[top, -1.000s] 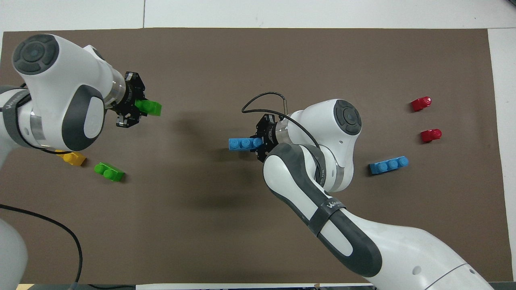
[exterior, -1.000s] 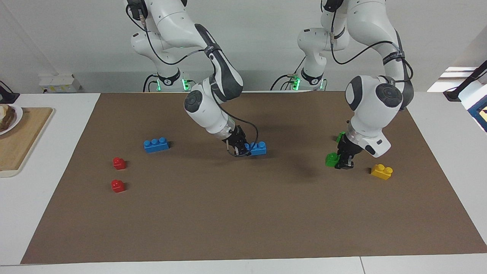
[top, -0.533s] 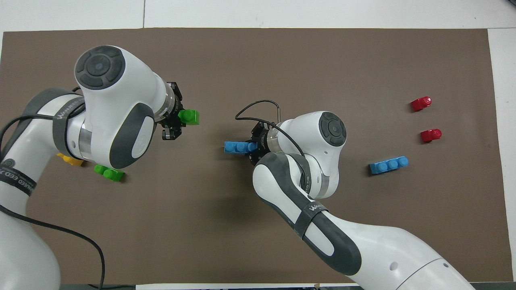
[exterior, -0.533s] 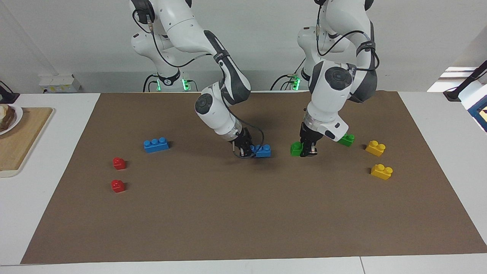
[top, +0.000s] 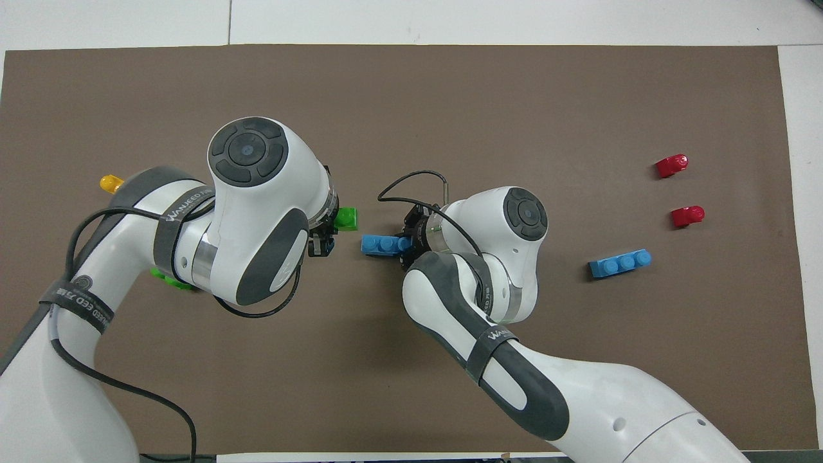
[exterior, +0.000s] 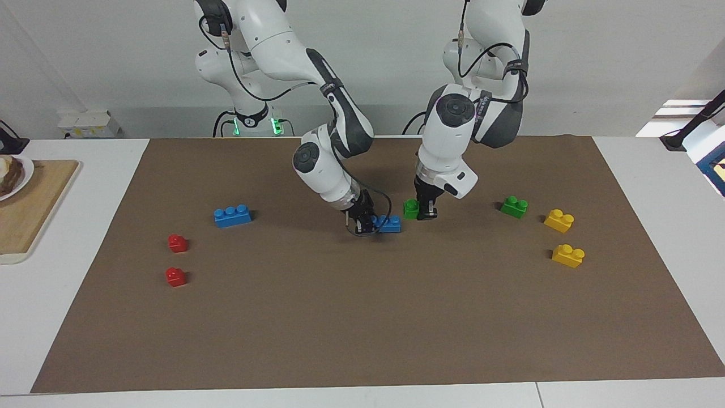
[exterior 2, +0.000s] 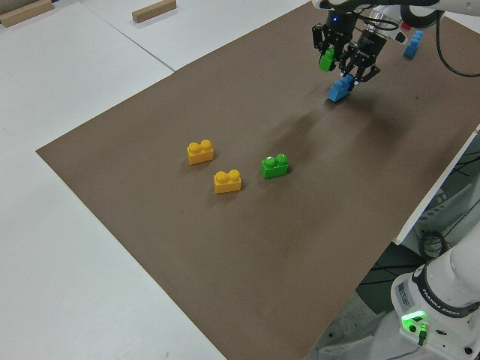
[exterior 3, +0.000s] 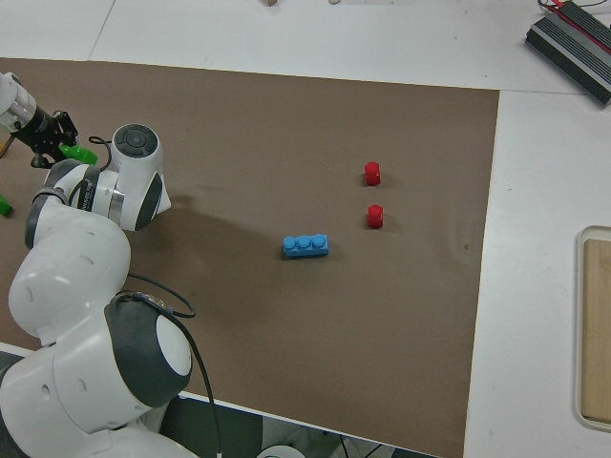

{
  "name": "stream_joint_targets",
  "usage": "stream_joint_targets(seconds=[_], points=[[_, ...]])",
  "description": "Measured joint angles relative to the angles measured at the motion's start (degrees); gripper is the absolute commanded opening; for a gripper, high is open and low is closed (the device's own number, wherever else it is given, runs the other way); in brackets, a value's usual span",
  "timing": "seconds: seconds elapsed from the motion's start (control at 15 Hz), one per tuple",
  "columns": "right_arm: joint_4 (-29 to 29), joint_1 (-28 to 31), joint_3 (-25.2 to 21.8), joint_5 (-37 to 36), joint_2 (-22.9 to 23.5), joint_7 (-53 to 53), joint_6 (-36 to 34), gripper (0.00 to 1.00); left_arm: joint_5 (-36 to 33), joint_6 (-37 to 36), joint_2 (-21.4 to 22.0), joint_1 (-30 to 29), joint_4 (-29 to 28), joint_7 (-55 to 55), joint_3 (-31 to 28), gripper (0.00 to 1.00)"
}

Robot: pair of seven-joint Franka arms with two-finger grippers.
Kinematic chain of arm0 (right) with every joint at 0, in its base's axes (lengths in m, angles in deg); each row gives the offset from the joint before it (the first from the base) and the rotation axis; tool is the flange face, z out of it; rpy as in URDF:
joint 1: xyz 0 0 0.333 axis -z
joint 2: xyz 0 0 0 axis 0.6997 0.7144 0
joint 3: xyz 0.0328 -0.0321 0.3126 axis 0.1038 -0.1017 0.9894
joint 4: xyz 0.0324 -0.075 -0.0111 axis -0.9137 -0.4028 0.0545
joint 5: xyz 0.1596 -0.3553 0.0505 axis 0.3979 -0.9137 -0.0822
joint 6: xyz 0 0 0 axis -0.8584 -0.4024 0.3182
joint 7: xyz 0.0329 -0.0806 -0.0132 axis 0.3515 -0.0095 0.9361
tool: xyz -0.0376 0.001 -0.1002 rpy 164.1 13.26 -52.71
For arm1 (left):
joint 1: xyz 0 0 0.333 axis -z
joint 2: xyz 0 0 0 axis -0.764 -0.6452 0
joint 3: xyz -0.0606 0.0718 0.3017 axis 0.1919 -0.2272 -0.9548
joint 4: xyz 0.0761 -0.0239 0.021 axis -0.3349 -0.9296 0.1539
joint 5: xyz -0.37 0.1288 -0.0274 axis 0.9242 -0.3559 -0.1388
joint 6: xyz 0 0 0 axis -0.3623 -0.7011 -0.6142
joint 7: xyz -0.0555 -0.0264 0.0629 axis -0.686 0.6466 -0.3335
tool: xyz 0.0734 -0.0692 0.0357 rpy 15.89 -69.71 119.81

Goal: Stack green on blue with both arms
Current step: 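Carry the green brick with the left gripper toward the blue brick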

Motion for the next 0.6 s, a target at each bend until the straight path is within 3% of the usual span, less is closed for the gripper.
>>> stream_joint_targets(seconds=[0.33, 0.6], points=[[-0.5, 0.0, 0.0, 0.0, -0.3, 0.0, 0.1, 0.0, 0.0, 1.2, 0.5, 0.4, -1.3, 0.8, -0.1, 0.0], [-1.1, 0.0, 0.0, 0.0, -0.7, 0.0, 0.4, 0.0, 0.0, 8.9, 1.5, 3.0, -6.3, 5.0, 0.0, 0.0]])
